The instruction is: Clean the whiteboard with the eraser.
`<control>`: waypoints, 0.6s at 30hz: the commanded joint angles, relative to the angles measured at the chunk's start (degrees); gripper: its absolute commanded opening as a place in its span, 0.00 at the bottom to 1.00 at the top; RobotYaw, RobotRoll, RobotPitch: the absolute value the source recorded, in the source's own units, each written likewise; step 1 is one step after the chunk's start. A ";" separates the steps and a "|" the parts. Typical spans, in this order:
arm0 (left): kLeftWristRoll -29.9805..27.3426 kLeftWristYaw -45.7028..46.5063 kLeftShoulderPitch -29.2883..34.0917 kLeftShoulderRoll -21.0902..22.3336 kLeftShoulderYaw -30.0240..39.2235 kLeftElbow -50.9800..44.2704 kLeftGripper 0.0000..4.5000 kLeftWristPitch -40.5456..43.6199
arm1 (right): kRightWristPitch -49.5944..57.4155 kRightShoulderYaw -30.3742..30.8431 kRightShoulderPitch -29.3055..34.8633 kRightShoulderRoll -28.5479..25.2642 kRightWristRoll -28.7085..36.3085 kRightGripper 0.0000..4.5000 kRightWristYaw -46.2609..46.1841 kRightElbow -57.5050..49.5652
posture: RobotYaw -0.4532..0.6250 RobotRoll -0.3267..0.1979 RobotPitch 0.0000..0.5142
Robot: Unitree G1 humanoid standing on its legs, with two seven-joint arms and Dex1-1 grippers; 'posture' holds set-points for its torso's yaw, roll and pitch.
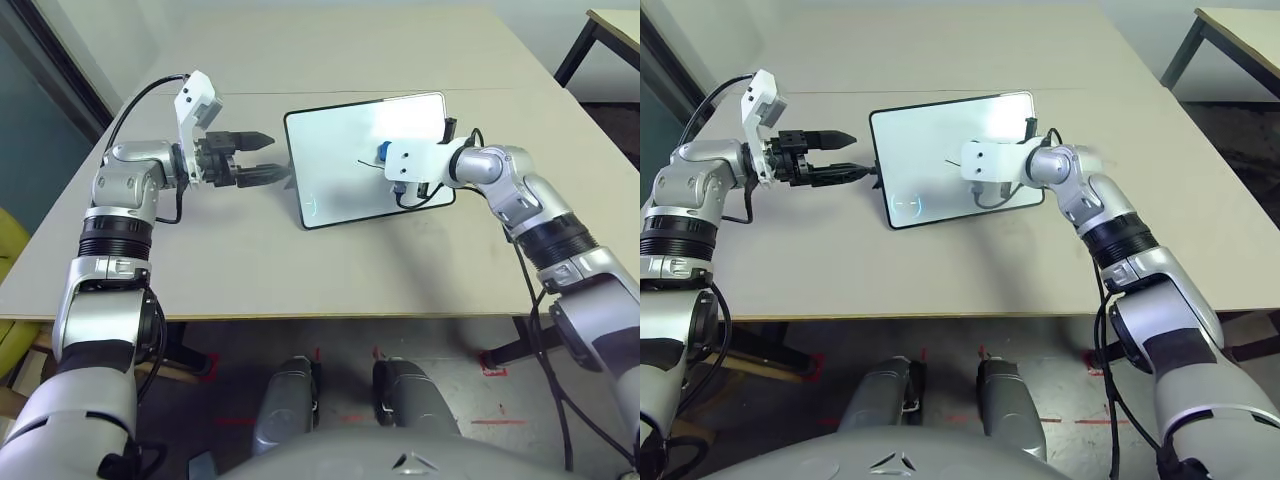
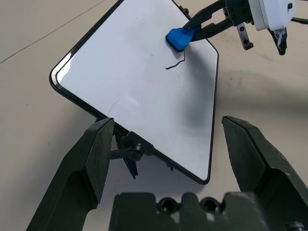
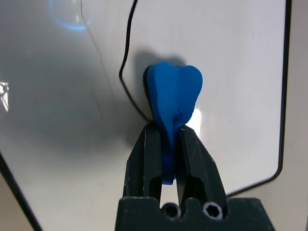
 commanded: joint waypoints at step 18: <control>0.18 -0.04 -0.59 -0.39 -0.27 0.21 1.00 -0.53 | 0.06 0.14 2.97 -3.17 -0.61 0.04 0.76 1.44 | 0.55 0.62 0.17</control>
